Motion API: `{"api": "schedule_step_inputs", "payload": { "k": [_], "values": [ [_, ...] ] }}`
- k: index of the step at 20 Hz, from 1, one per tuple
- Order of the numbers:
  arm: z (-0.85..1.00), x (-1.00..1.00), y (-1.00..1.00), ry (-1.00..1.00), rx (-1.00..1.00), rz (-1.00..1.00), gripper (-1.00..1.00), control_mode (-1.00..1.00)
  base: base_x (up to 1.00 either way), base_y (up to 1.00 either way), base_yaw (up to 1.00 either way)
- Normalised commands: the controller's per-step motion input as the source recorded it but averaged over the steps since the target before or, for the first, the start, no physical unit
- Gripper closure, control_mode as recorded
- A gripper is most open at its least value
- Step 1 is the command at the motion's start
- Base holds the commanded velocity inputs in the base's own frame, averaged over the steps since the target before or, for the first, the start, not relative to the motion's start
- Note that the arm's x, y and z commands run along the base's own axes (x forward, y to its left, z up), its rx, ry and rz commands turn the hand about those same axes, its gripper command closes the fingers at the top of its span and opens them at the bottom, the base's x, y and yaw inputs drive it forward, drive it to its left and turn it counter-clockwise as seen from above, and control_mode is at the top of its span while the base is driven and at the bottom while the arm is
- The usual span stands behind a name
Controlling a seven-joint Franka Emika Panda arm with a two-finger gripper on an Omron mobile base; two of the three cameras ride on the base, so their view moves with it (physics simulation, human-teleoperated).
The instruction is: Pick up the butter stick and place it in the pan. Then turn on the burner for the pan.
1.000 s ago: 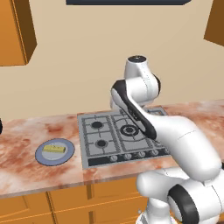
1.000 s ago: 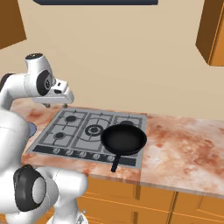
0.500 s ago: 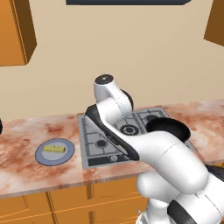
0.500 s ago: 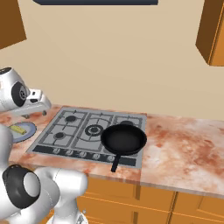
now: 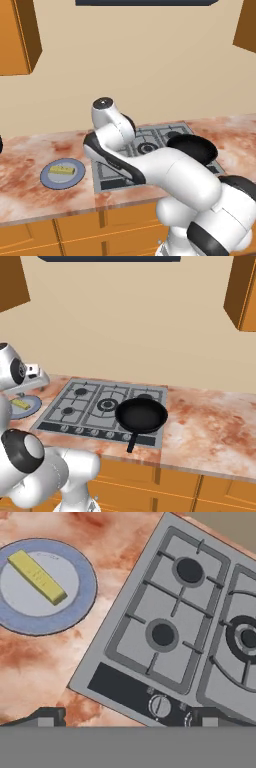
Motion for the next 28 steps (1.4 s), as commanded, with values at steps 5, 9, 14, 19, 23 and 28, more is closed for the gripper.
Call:
{"api": "schedule_step_inputs", "payload": {
  "k": [5,9,14,19,23,28],
  "values": [
    [-0.32,0.34,0.64,0.02,0.0,0.0,-1.0,-1.0,0.0,0.0,0.0],
    [-0.33,0.35,0.64,0.03,0.0,0.0,-1.0,-1.0,0.0,0.0,0.0],
    [-0.36,0.3,0.46,0.05,0.0,0.01,-1.0,-1.0,0.0,0.0,0.0],
    [-0.46,0.2,0.48,0.07,-0.03,0.03,-1.0,-1.0,0.0,0.0,0.0],
    [-0.47,0.12,0.48,0.03,-0.06,0.02,-1.0,-1.0,0.0,0.0,0.0],
    [-0.32,0.28,0.48,0.05,-0.04,0.0,-1.0,-1.0,0.0,0.0,0.0]
  ]
}}
